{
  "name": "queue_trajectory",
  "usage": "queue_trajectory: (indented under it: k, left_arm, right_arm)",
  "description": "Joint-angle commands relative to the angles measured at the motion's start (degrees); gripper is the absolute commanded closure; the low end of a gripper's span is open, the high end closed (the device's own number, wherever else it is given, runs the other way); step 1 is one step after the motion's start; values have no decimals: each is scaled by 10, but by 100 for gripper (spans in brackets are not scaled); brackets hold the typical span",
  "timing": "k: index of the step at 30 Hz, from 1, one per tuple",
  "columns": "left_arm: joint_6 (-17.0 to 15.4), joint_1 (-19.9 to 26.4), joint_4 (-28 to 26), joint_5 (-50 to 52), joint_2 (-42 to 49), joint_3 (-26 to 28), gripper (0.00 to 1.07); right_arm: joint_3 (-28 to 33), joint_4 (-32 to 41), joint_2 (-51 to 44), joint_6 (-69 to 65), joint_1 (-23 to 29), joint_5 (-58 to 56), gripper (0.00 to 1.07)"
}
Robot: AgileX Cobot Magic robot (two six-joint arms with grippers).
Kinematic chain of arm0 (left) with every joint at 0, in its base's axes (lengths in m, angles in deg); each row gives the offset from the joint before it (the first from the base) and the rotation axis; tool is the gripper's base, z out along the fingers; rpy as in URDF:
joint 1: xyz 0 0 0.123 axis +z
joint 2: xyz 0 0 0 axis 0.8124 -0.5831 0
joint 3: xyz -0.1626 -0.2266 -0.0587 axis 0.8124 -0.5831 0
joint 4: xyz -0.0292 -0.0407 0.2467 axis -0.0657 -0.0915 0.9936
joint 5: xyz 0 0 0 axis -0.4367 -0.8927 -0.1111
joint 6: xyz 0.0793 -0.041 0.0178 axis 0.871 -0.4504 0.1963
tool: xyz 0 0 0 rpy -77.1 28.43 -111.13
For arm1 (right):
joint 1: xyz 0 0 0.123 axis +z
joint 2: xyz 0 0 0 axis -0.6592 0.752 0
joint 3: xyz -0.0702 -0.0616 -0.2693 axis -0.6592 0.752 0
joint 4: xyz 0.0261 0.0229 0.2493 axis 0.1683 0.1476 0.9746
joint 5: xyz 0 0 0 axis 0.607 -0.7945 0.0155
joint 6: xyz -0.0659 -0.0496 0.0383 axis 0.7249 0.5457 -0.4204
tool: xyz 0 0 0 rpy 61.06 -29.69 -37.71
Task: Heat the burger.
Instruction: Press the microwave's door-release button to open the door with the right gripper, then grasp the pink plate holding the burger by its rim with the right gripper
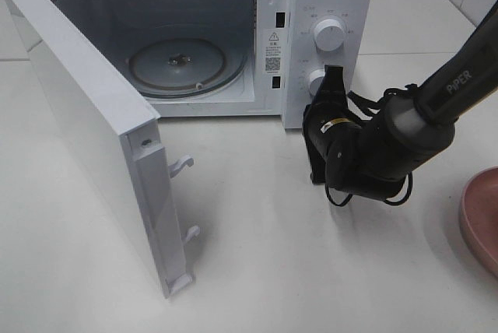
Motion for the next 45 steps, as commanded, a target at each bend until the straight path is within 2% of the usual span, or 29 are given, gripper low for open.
queue_trajectory:
  k: [1,15,30,41,45]
  left_arm:
    - [-3,-2,-2,8,14,-2,9]
    - [-3,-2,-2,8,14,-2,9]
    - [-3,-2,-2,8,14,-2,9]
    - [-3,-2,-2,8,14,-2,9]
    - [-3,-2,-2,8,14,-2,9]
  right_arm:
    - [-18,-33,-5,7,-8,44,107]
    - [36,-32,-53,38,-8,-47,107]
    - [42,-30,-103,151,-8,-151,107]
    - [91,-44,-171,303,-10,-244,107]
    - [99,-93,-215,411,-10,-311,107]
